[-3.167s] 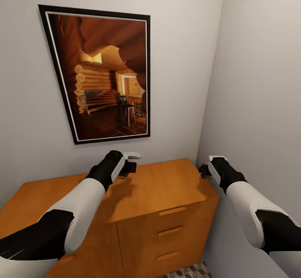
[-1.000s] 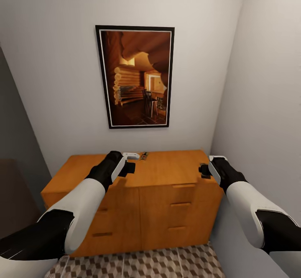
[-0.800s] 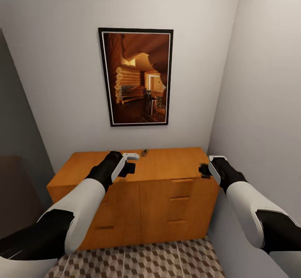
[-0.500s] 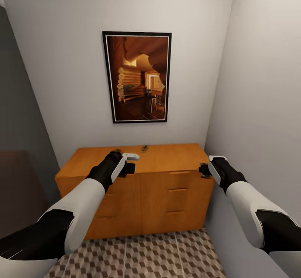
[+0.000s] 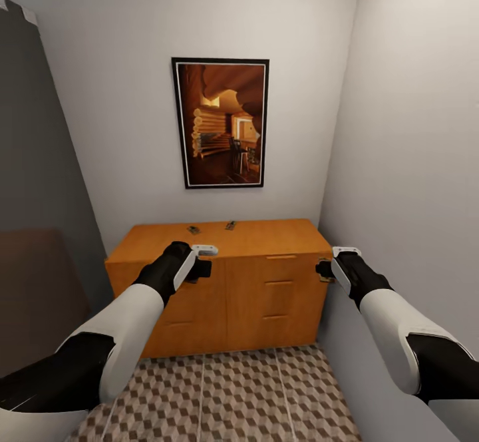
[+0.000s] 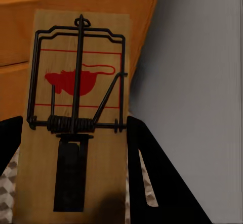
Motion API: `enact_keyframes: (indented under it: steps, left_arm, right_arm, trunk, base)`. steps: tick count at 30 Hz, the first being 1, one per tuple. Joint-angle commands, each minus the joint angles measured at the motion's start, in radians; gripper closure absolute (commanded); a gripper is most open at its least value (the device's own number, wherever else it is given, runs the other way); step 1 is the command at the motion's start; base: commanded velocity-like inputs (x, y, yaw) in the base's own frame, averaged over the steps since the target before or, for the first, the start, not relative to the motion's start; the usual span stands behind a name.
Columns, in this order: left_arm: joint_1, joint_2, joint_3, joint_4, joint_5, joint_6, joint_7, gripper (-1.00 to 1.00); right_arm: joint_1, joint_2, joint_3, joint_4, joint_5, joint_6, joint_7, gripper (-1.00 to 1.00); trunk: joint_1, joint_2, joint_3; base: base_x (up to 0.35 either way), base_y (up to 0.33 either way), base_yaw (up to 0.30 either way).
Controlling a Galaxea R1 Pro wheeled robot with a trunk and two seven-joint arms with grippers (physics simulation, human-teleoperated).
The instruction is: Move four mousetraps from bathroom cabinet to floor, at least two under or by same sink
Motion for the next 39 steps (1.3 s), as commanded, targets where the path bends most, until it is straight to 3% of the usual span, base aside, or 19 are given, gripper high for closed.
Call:
enact_keyframes:
  steps: [1,6,10,14,22,24,28,32,39]
  left_arm:
    - [-0.001,0.001,-0.005,0.002,0.003,0.004,0.004,1.0]
    - [-0.001,0.003,-0.005,0.016,0.003,0.001,0.002,1.0]
    - [-0.001,0.019,-0.004,0.039,0.005,-0.001,-0.003,1.0]
    - [-0.001,0.025,-0.004,0.063,0.01,-0.003,-0.005,1.0]
    - [-0.001,0.039,-0.003,0.088,0.014,-0.012,-0.007,1.0]
    - [-0.001,0.049,-0.004,0.099,0.016,-0.023,-0.007,1.0]
    - [-0.001,0.058,-0.002,0.127,0.016,-0.031,-0.007,1.0]
    - [-0.001,0.061,0.003,0.141,0.016,-0.034,-0.009,1.0]
    - [-0.001,0.063,0.004,0.195,0.017,-0.097,-0.015,1.0]
  right_arm:
    - [-0.001,0.001,-0.005,-0.001,0.0,0.004,-0.002,1.0]
    - [-0.001,0.003,-0.005,0.0,0.0,0.003,-0.003,1.0]
    - [-0.001,0.032,-0.005,0.001,0.005,0.002,-0.004,1.0]
    - [-0.001,0.043,-0.005,0.002,0.004,-0.007,-0.005,1.0]
    - [-0.001,0.053,-0.005,0.046,0.002,-0.084,-0.005,1.0]
    - [-0.001,0.068,-0.004,0.061,0.003,-0.11,-0.006,1.0]
    - [-0.001,0.093,-0.005,0.089,0.037,-0.155,-0.009,1.0]
    - [-0.001,0.1,-0.005,0.125,0.073,-0.206,-0.01,1.0]
    - [-0.001,0.113,-0.006,0.144,0.078,-0.23,-0.009,1.0]
  trunk:
    - [0.0,-0.002,-0.002]
    - [0.0,-0.002,-0.002]
    - [0.0,-0.002,-0.002]
    - [0.0,-0.002,-0.002]
    - [0.0,-0.002,-0.002]
    - [0.0,-0.002,-0.002]
    - [0.0,-0.002,-0.002]
    - [0.0,-0.002,-0.002]
    - [0.0,-0.002,-0.002]
  base:
    - [-0.346,0.0,0.0]
    - [-0.346,0.0,0.0]
    - [-0.346,0.0,0.0]
    - [-0.346,0.0,0.0]
    - [-0.346,0.0,0.0]
    - [-0.346,0.0,0.0]
    - [-0.346,0.0,0.0]
    - [-0.346,0.0,0.0]
    - [-0.346,0.0,0.0]
